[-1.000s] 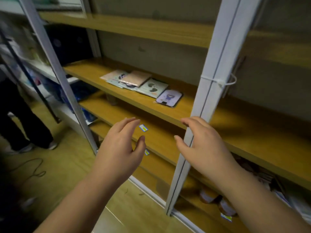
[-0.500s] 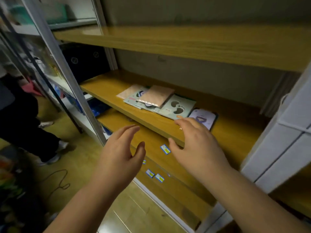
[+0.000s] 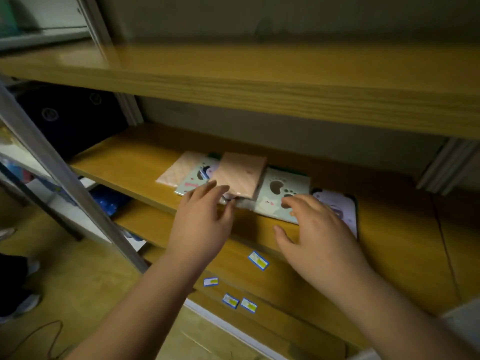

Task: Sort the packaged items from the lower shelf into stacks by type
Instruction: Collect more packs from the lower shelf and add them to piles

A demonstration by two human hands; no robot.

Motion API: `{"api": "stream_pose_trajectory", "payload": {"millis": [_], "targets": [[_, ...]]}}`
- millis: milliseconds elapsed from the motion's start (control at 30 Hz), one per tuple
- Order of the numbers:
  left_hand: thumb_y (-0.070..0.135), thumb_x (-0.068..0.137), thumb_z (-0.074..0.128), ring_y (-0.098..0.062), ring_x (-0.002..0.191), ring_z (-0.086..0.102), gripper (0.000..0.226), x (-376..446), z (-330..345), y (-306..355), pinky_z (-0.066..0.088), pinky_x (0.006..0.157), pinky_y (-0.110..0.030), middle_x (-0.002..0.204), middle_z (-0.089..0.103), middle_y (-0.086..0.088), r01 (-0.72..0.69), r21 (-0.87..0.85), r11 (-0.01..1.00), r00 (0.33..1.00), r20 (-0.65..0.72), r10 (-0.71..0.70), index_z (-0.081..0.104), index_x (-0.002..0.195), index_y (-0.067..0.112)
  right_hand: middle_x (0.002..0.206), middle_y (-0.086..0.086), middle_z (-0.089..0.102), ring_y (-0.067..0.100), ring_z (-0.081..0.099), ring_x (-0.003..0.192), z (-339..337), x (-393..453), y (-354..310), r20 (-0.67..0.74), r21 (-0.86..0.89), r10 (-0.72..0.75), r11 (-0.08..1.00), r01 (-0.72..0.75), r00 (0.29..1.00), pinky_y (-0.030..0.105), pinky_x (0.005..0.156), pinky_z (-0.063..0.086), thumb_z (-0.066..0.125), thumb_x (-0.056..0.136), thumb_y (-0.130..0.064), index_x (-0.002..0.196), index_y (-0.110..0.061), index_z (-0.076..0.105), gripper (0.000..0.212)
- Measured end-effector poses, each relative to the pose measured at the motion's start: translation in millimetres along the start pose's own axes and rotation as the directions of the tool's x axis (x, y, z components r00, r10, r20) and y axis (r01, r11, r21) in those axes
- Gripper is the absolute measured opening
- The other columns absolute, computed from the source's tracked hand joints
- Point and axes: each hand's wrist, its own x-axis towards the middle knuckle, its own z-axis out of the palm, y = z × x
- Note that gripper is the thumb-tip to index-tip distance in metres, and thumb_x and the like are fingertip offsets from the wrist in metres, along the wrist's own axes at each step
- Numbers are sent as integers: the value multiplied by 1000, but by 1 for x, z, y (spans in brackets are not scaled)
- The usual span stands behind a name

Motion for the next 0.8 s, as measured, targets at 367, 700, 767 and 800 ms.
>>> {"api": "stream_pose_trajectory", "payload": {"millis": [367,700,767,800], "targets": [[68,80,62,-44,115,55,80,117,31,-51,43,83,-41,133,52,-23,96,-11,995,955,284,-89,42,137,16,122,-5,64,15,58,110,38,30,-18,-131,-64,226,970,-236,965,27,83,47,64,89,-35,131,-21,60,44],[12,85,77,-11,72,74,11,125,5,-79,53,55,-19,78,78,6,321,-733,599,912,410,12,70,93,12,125,2,67,20,60,113,44,39,-15,-224,-119,393,897,-425,892,34,87,51,62,91,-38,130,-17,62,45],[11,88,74,-20,81,76,19,119,2,-84,60,62,-32,89,79,-2,390,-771,503,895,445,-12,66,104,14,125,3,67,21,59,114,43,42,-9,-212,-186,433,862,-471,876,33,88,49,59,91,-45,131,-16,61,50],[11,90,72,-25,84,76,21,116,2,-87,62,65,-41,94,77,-5,427,-784,451,885,465,-31,63,109,13,125,4,66,21,58,114,44,44,-7,-186,-226,453,844,-487,872,33,89,49,56,91,-50,132,-15,60,54]]}}
